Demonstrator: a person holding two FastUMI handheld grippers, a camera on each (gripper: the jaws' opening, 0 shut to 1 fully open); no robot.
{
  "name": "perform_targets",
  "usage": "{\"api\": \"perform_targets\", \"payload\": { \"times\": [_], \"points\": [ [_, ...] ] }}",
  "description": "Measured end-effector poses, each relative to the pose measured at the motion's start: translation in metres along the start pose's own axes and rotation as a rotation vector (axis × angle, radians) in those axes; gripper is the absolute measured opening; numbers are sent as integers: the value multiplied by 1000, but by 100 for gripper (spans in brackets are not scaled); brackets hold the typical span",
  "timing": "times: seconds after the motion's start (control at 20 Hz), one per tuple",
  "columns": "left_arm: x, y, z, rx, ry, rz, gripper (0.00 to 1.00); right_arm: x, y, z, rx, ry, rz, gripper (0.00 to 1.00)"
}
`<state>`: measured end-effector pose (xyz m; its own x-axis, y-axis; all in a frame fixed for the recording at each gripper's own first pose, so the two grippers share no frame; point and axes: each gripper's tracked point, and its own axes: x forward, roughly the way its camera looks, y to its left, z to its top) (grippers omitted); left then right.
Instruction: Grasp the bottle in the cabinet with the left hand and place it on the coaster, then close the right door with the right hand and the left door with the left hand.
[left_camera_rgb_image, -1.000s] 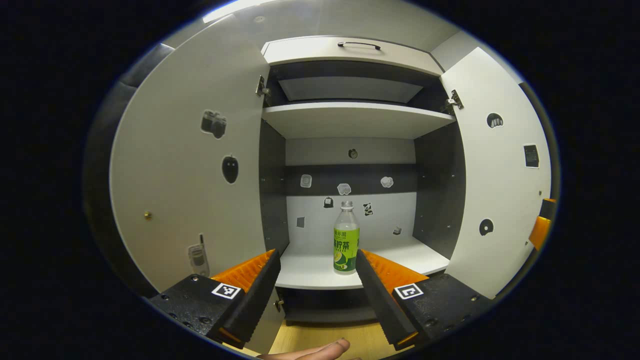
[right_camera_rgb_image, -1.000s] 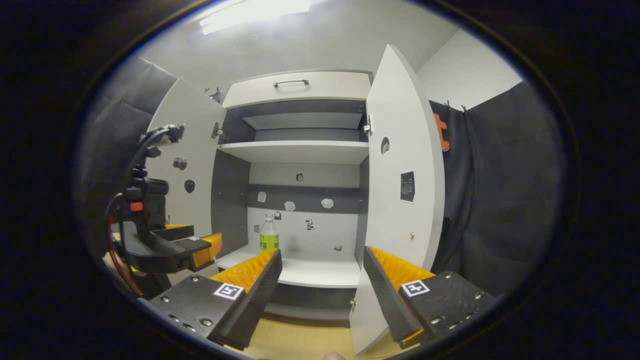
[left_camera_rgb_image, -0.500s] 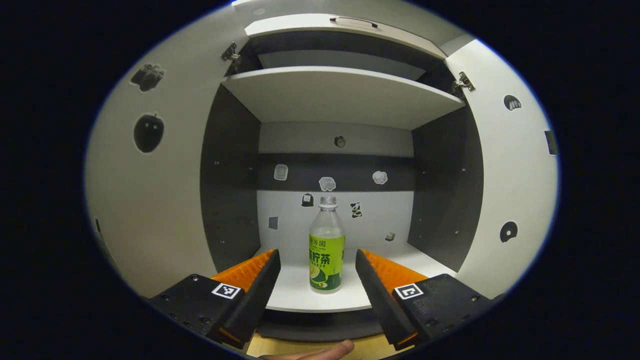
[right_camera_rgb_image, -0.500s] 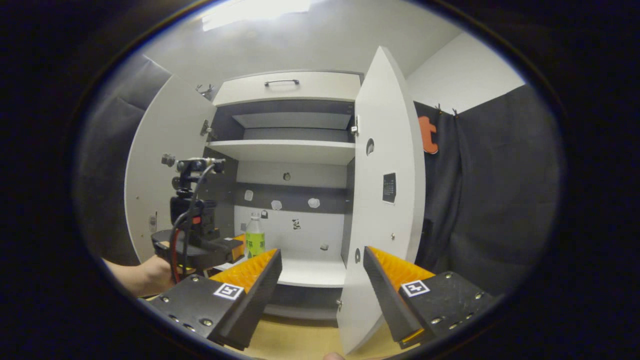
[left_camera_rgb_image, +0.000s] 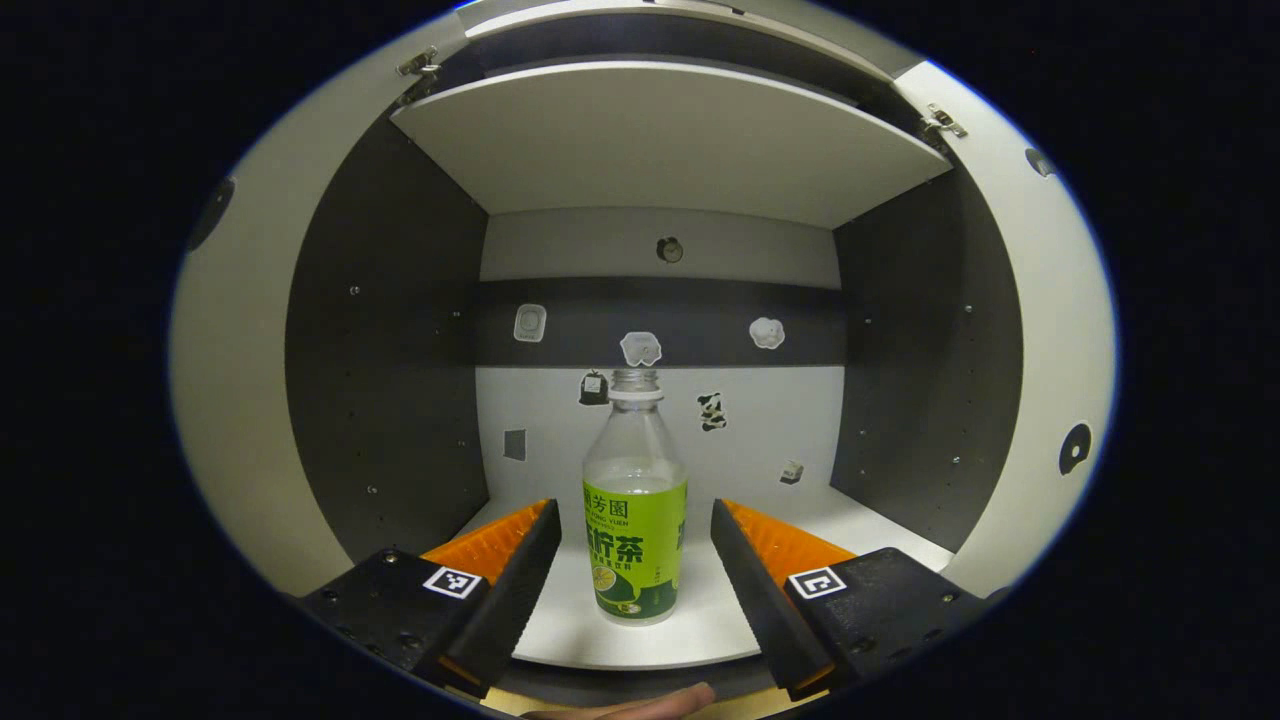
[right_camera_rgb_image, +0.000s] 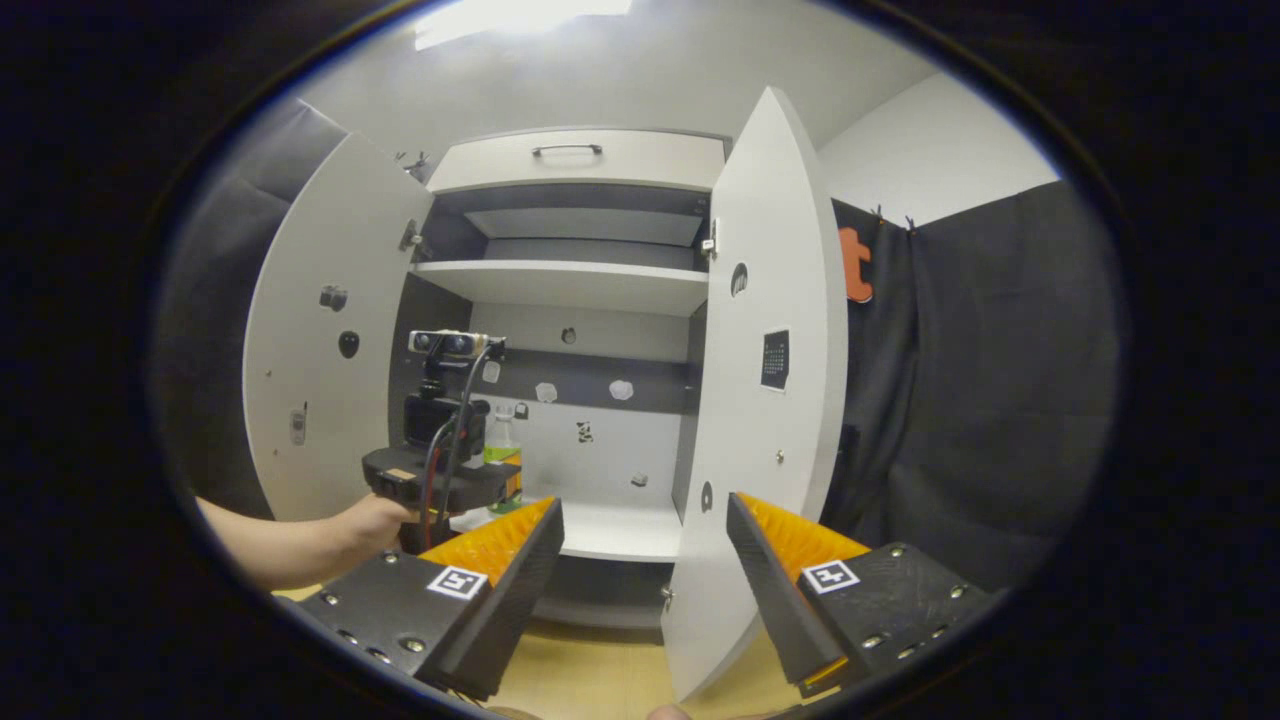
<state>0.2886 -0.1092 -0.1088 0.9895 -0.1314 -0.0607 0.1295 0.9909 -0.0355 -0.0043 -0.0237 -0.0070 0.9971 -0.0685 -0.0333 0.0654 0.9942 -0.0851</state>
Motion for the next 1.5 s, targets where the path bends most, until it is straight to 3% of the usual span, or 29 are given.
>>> {"api": "perform_targets", "payload": {
  "times": [0.15,0.3,0.55,0.65,0.7,0.9,1.3,1.5],
  "points": [
    [13,4,0,-4,-1,10,99,-4,-3,-5,-8,16,-4,99],
    [27,6,-1,24,-4,17,96,-8,-7,-5,-13,16,-6,96],
    [36,0,-13,-22,41,-9,94,-17,-8,3,-6,-16,-1,99],
    [33,2,-11,-37,41,-7,81,-20,-10,1,-6,-10,-6,99],
    [28,2,-10,-49,43,-9,81,-22,-11,-1,-4,-7,-8,99],
    [-7,2,8,-94,6,-46,81,-31,-13,-1,21,-11,-12,96],
    [-107,-3,43,-26,-93,-77,80,-51,-26,10,50,-29,-22,99],
    [-160,-16,33,-28,-103,-92,80,-58,-35,12,59,-35,-33,99]
  ]
}}
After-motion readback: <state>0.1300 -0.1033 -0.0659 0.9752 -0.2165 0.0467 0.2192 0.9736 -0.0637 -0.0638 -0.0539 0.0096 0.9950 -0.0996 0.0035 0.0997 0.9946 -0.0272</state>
